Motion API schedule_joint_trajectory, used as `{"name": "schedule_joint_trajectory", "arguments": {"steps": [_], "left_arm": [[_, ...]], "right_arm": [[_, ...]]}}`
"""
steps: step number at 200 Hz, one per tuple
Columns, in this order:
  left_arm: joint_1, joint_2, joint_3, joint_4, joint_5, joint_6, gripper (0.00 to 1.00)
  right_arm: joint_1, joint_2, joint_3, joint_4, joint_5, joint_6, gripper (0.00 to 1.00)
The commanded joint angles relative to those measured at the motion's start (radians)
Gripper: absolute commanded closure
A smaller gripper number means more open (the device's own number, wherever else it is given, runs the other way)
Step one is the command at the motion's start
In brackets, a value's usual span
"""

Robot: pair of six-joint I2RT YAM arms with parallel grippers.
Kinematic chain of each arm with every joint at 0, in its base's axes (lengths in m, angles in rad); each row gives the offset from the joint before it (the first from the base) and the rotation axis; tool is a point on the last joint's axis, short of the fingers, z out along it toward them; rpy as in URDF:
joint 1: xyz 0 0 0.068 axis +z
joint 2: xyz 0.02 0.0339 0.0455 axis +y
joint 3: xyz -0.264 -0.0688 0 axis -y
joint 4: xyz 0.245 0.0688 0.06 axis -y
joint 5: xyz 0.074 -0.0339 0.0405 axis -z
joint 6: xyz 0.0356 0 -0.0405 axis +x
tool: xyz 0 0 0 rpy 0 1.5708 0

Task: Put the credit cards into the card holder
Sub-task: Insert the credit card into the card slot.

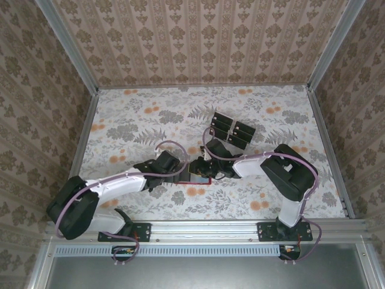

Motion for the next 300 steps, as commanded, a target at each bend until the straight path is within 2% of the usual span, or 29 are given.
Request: {"name": "schedule_joint_trajectory", "arguments": {"steps": [1, 12, 26, 77, 108, 173, 300], "left_arm": [[0.031, -0.043, 0.003, -0.05, 0.002, 0.029, 0.0], [0.044, -0.055, 0.001, -0.053, 0.003, 0.035, 0.0], [0.062, -0.068, -0.002, -0.057, 0.003, 0.04, 0.0], [0.094, -0.07, -0.027, -0.052, 0.009, 0.053, 0.0], [0.095, -0.064, -0.039, -0.042, 0.013, 0.053, 0.0], [0.095, -0.055, -0.046, -0.026, 0.027, 0.046, 0.0], [0.089, -0.045, -0.057, -0.01, 0.039, 0.036, 0.0]], "right_arm": [[0.005, -0.084, 0.059, -0.128, -0.001, -0.07, 0.62], [0.002, -0.11, 0.078, -0.176, 0.012, -0.092, 0.57], [-0.001, -0.142, 0.092, -0.23, 0.035, -0.117, 0.55], [0.018, -0.173, 0.153, -0.44, 0.168, -0.205, 0.58], [0.056, -0.148, 0.186, -0.491, 0.224, -0.231, 0.58], [0.092, -0.061, 0.23, -0.45, 0.207, -0.216, 0.62], [0.099, 0.045, 0.276, -0.402, 0.167, -0.195, 0.61]]}}
